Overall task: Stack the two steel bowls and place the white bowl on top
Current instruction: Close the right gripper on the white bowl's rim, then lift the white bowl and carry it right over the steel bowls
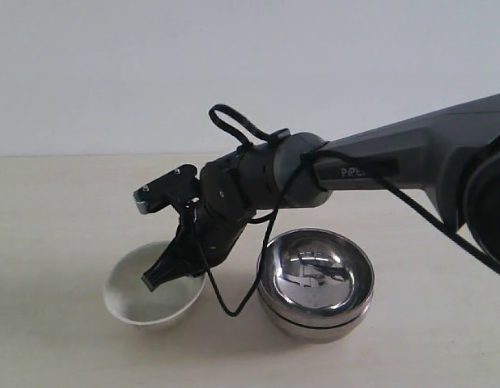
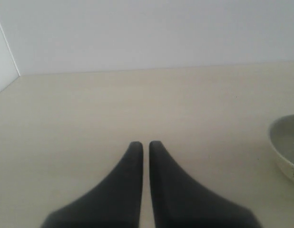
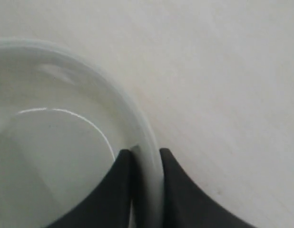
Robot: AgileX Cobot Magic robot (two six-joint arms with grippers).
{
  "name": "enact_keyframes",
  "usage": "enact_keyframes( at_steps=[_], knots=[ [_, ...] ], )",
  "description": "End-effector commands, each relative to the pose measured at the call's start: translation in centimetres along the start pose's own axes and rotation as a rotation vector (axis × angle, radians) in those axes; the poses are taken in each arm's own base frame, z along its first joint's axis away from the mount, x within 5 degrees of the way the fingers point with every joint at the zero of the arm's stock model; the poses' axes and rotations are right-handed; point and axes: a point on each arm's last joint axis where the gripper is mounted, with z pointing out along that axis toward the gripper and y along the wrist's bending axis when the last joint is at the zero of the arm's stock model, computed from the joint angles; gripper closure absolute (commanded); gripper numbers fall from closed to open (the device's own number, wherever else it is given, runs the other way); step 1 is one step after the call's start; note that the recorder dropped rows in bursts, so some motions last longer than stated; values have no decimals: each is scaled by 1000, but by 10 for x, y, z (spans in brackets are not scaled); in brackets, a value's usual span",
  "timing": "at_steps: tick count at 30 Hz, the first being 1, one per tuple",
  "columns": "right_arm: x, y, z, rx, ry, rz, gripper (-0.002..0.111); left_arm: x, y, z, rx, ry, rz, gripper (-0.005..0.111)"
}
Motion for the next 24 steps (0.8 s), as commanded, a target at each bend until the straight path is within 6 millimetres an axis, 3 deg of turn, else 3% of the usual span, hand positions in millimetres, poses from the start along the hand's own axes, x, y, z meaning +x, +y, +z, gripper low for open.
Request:
enact_keyframes(
  at_steps=[1,6,12,18,24],
  knots=[
    [-7,-1,-11,9,-30,-19,108,1,0,0,-4,1,-8,103],
    [-18,-1,-41,8,-55,-6,108,1,0,0,-4,1,-8,103],
    [-32,-1,-106,7,-102,-2,108,1,0,0,-4,1,-8,103],
    [-35,-2,-167,17,-120,-6,108,1,0,0,-4,1,-8,103],
    [-29,-13,-197,110,-95,22,108,1,0,0,-4,1,-8,103]
  ],
)
